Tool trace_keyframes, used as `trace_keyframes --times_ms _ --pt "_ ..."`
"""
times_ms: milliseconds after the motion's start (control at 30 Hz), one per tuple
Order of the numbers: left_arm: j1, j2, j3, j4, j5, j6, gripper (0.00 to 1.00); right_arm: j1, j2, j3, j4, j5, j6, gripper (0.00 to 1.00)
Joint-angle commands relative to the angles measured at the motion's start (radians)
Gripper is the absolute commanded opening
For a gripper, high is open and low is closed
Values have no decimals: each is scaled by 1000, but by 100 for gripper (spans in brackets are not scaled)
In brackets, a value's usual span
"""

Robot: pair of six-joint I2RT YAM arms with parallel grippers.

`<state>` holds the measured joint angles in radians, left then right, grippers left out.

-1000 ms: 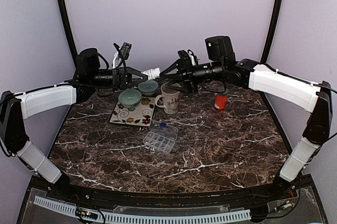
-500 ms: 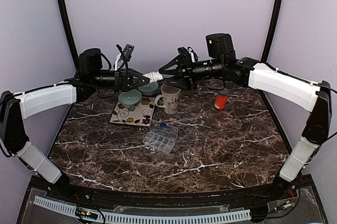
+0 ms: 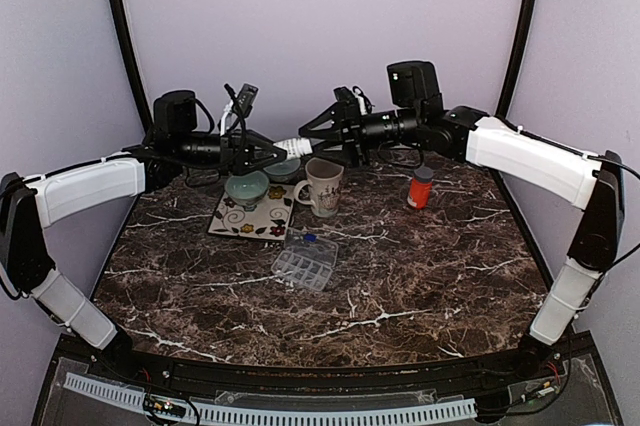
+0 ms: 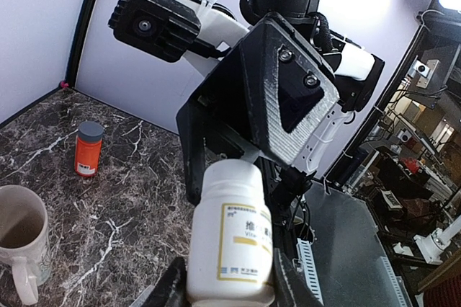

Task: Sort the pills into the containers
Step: Unscrew the lid of the pill bottle.

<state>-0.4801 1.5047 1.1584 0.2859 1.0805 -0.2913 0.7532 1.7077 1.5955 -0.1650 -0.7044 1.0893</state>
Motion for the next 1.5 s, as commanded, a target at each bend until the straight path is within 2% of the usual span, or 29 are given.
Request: trace_keyframes --times_ms 0,333,700,933,1167,1467 --pt "-9 -25 37 -21 0 37 0 -6 15 40 13 -19 -12 50" --pt "-13 -15 54 -39 -10 49 0 -6 26 44 -1 -27 -29 36" --pt "-13 -8 51 -15 -4 16 0 -6 17 42 -22 -21 -111 15" --pt "-13 8 30 131 60 -165 0 -11 -28 -9 54 -54 -276 12" --pt "-13 24 -3 303 112 -368 0 -12 -59 -12 61 -59 -495 12" --pt "-14 40 -17 386 152 -491 0 -14 -58 19 -12 -44 -685 13"
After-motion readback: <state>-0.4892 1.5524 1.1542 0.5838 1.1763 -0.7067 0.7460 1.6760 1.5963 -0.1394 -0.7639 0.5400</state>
